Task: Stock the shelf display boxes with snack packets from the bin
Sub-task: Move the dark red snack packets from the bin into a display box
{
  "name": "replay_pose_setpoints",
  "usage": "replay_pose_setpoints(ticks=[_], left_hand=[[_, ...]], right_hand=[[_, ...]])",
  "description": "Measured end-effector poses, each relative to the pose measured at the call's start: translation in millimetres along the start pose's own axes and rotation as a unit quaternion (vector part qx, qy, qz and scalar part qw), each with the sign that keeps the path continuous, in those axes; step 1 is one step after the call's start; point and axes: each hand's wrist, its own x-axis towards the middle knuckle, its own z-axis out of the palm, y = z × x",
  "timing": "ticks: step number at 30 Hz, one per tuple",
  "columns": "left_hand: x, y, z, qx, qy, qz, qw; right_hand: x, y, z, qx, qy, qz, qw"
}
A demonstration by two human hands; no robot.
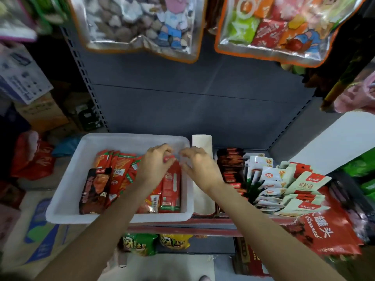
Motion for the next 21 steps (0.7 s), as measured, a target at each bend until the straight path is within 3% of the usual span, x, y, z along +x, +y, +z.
replay_pose_setpoints(ticks=[4, 7, 11, 16, 21], left_hand=[[-18, -61, -37, 0.034, 0.027, -0.095, 0.995], [-34, -111, -58, 0.053, -0.011, -0.194, 0.98], [-56, -146, -76, 0.053, -0.049, -0.22, 0.973], [-64, -157, -76, 0.006, -0.078, -0.219, 0.973], [-66, -159, -77, -0.017, -0.103, -0.208, 0.973]], right_hand=[[19, -39, 51, 0.062, -0.07, 0.022, 0.995], [32, -64, 93, 0.11, -0.15, 0.044, 0.982], [46, -95, 138, 0.172, -0.227, 0.074, 0.956], [62, -123, 175, 0.316, -0.182, 0.163, 0.917], [66, -138, 185, 0.26, -0.125, 0.229, 0.929]])
